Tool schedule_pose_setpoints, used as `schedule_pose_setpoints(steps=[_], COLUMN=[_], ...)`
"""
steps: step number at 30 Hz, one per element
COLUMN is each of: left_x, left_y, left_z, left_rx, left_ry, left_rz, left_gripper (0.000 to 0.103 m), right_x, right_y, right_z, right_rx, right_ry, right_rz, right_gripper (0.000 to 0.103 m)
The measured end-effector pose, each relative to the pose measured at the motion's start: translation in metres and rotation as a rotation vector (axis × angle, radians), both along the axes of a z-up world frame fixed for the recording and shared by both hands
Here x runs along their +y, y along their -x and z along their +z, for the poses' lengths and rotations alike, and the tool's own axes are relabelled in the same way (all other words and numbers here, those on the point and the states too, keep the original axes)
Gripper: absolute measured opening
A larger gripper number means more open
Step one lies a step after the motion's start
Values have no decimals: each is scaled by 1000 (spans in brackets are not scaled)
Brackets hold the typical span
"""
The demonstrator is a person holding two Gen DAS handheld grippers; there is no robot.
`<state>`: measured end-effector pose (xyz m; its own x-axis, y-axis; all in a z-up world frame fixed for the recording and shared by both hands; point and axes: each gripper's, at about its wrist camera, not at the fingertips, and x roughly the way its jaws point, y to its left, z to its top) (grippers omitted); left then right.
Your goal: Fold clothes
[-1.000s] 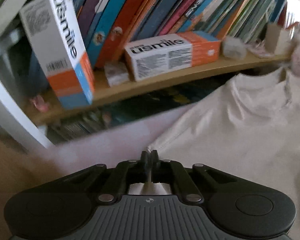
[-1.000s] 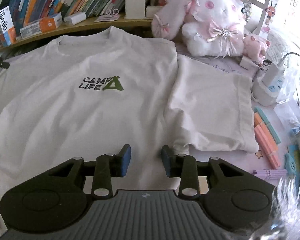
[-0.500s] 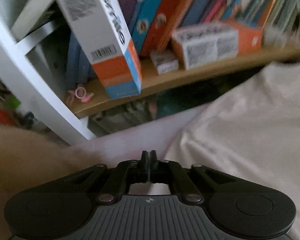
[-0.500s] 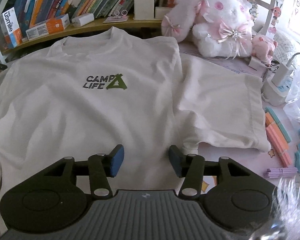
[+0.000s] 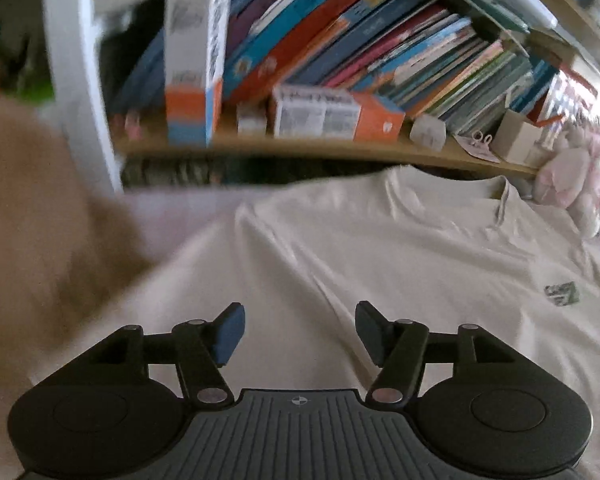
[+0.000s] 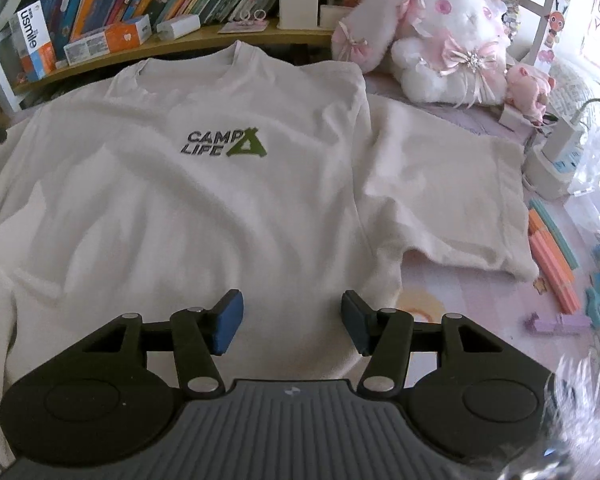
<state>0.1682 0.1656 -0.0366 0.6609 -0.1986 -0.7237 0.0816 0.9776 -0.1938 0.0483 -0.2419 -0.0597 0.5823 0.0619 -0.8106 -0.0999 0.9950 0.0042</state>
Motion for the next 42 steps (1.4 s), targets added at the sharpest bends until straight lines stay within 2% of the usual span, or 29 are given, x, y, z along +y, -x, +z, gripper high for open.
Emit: schedule_pose_setpoints(steps=[3, 5, 7, 9, 11, 18, 20, 25, 28, 30, 32, 35, 37, 42], left_x=[-8, -17, -30, -41, -43, -6, 2, 4, 1, -2, -8, -18, -26, -48], left_y=[11, 11, 10, 9, 14, 28, 30, 31, 49, 70, 96, 135, 161, 214], left_z=[-5, -8, -10, -16, -20, -19, -19, -17, -7, 1, 5, 6, 7, 6], left_rx=[-9, 0, 15, 39, 40, 51, 56, 66, 63, 42, 39, 55, 83, 127], left_ry=[87, 79, 36, -50, -111, -132, -116, -120, -125, -101, -87, -80, -49, 64], left_rz=[25, 21, -3, -19, -12, 50, 62, 42, 73, 79, 75, 92, 120, 164], left_gripper=[58, 48, 46, 22, 8, 8, 8, 15, 20, 24, 40, 54, 62, 65], right_x=[3, 8, 10, 10, 9, 11, 14, 16, 14, 11, 4, -14, -29, -65], right_y=[10, 14, 18, 19, 19, 19, 16, 4, 5, 8, 14, 26, 36, 67], right_z=[1, 1, 1, 1, 1, 0, -1, -1, 1, 4, 7, 13, 17, 18], right_rx=[1, 3, 5, 8, 7, -17, -32, -43, -16, -1, -7, -23, -22, 17], right_ry=[20, 37, 47, 40, 34, 24, 26, 27, 15, -6, -38, -81, -108, -197], right_rz=[0, 8, 12, -2, -11, -3, 13, 23, 36, 44, 38, 1, -27, -46], right_gripper=[52, 52, 52, 52, 52, 52, 52, 55, 56, 56, 56, 56, 56, 55])
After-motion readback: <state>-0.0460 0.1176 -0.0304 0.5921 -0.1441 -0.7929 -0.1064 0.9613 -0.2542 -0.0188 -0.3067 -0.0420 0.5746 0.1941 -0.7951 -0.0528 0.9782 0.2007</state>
